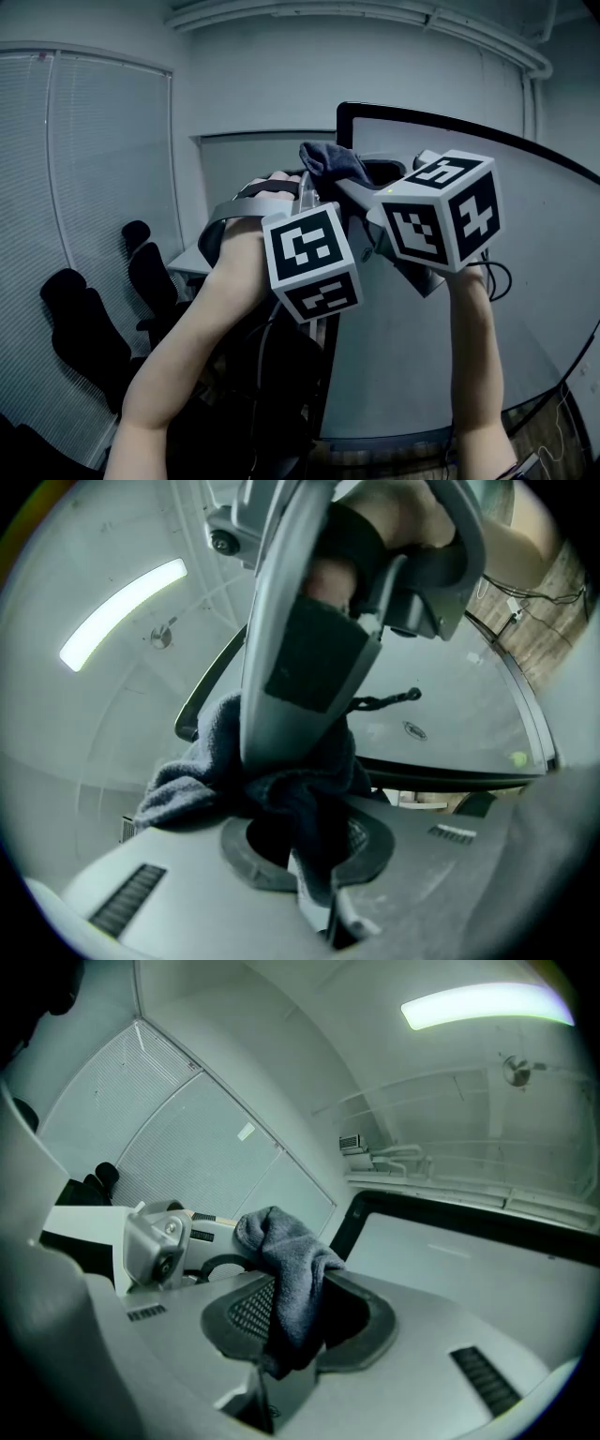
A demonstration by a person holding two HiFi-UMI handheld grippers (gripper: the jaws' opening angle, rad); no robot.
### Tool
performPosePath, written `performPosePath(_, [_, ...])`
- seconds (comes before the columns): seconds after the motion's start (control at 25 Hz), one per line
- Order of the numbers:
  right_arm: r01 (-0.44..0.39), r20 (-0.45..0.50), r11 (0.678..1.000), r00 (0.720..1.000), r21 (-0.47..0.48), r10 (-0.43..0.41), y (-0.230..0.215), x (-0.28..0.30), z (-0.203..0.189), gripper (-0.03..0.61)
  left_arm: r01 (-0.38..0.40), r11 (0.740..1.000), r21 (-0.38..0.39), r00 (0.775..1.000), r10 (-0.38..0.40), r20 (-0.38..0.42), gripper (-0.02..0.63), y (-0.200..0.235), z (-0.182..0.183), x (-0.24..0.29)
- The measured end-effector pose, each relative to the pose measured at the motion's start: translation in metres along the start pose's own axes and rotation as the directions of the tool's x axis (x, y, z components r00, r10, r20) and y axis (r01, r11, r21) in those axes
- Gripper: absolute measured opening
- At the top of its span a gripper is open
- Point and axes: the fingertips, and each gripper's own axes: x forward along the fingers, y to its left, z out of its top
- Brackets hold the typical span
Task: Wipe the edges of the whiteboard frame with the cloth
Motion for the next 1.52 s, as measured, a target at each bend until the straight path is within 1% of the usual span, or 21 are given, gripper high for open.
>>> performPosePath(0.48, [-0.004,-0.032,1.000,0.999,-0.005,0.004,0.013,0.001,-0.017,0.097,0.027,1.000,0.001,1.000,-0.027,0.005,0.026,-0.022,-0.006,-0.003])
performPosePath(0.8, [-0.014,-0.035,1.000,0.999,0.015,0.014,0.019,0.000,-0.028,0.097,0.052,0.999,0.011,0.999,-0.052,0.004,0.026,-0.036,-0.008,-0.003])
performPosePath(1.52, [-0.034,-0.037,0.998,0.999,0.045,0.036,0.034,0.001,-0.051,0.097,0.076,0.997,0.016,0.997,-0.076,-0.003,0.026,-0.065,-0.015,-0.003])
